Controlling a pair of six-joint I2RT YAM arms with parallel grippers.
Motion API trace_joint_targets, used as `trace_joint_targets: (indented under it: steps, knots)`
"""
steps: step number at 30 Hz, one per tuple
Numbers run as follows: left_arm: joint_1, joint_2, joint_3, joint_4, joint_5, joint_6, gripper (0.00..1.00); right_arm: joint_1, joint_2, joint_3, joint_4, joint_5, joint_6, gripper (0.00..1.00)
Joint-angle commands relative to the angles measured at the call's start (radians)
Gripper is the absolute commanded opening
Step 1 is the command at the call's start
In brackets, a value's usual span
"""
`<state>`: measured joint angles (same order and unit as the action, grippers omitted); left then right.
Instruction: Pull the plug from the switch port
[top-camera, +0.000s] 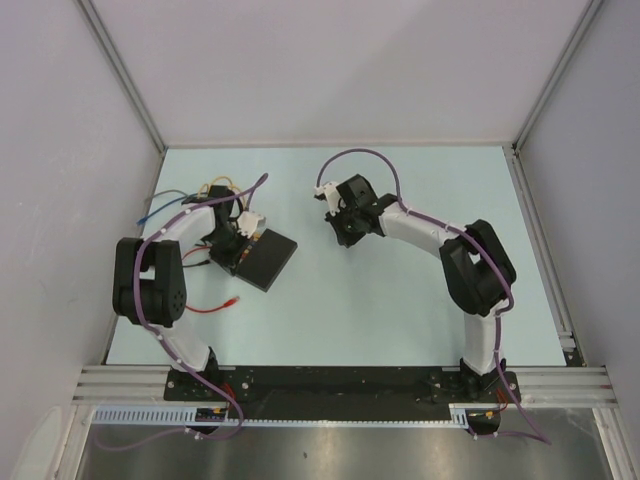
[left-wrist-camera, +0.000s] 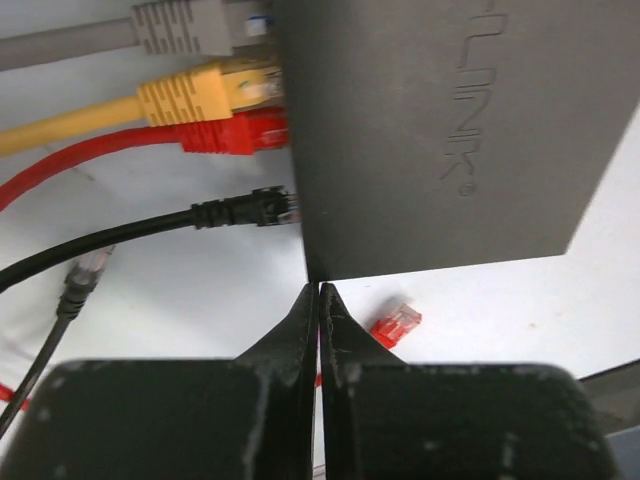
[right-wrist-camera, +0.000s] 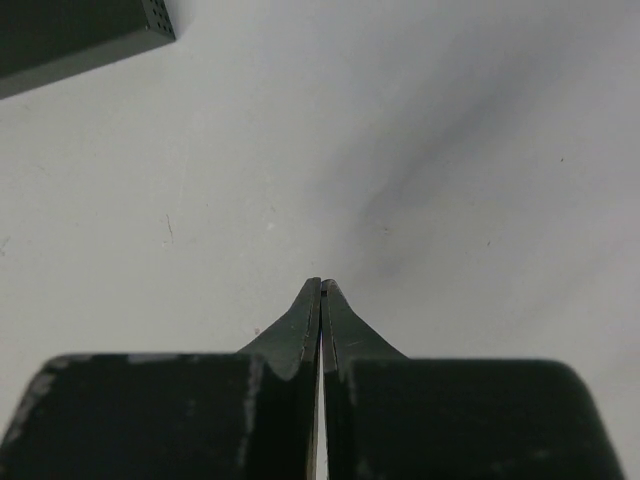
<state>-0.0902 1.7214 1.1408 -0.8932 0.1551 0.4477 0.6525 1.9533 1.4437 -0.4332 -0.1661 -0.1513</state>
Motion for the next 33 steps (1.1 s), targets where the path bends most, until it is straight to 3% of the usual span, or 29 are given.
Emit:
trace_joint_targets:
  steps: [1, 6, 13, 20, 28, 31, 33]
  knots:
    - [0.007, -0.016, -0.016, 0.085, -0.136, 0.039, 0.00, 0.012, 0.036, 0.070, 0.024, 0.023, -0.011, 0.00]
    - [0.003, 0.003, -0.030, 0.143, -0.111, 0.019, 0.00, 0.012, 0.096, 0.167, 0.008, 0.053, -0.025, 0.00]
    - [-0.052, 0.014, -0.041, 0.136, -0.019, 0.036, 0.00, 0.013, 0.095, 0.175, 0.002, 0.071, -0.031, 0.00]
    - [-0.268, 0.035, -0.050, 0.116, 0.058, 0.069, 0.00, -0.019, 0.021, 0.132, -0.010, 0.083, -0.024, 0.00]
    - [-0.462, 0.217, 0.264, 0.080, 0.205, 0.062, 0.00, -0.120, -0.024, 0.110, -0.059, 0.051, -0.017, 0.00]
    - [-0.454, 0.216, 0.359, 0.065, 0.291, 0.060, 0.00, -0.136, -0.047, 0.100, -0.056, 0.062, -0.022, 0.00]
    - [-0.438, 0.210, 0.440, -0.011, 0.340, 0.062, 0.06, -0.145, -0.065, 0.098, -0.052, 0.065, -0.025, 0.00]
